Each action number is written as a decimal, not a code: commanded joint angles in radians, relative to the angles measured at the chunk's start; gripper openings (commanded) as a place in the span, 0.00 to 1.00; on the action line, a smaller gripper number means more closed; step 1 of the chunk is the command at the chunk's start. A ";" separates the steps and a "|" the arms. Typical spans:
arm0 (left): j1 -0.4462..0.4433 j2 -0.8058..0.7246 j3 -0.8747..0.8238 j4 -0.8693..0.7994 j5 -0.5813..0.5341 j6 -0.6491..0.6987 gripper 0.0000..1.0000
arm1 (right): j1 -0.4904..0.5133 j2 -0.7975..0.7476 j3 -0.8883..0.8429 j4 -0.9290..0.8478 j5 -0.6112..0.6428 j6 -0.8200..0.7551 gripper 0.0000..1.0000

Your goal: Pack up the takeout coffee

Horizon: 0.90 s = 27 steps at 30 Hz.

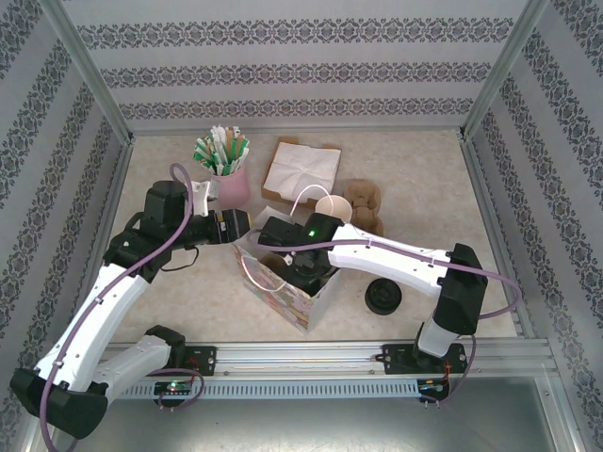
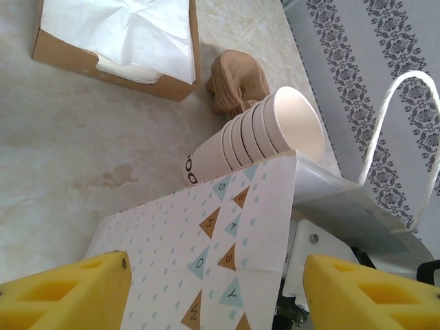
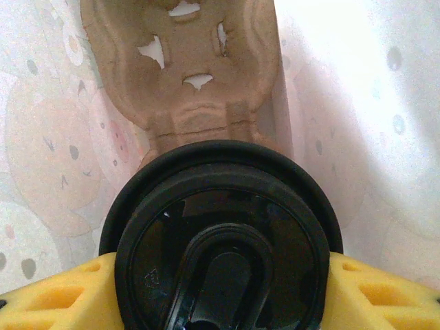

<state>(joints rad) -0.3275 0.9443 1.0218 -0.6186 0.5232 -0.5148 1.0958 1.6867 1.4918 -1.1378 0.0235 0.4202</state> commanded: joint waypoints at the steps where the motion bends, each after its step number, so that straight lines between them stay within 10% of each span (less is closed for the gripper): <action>1: -0.014 0.001 0.039 -0.014 0.003 0.031 0.68 | 0.015 0.039 -0.038 -0.036 0.016 0.005 0.54; 27: -0.048 0.037 0.051 -0.036 -0.057 0.035 0.66 | 0.036 0.083 -0.203 -0.016 0.022 -0.002 0.54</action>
<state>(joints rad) -0.3611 0.9775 1.0393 -0.6258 0.4843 -0.5034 1.1156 1.6669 1.3933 -1.0470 0.0471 0.4202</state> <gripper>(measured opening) 0.665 0.626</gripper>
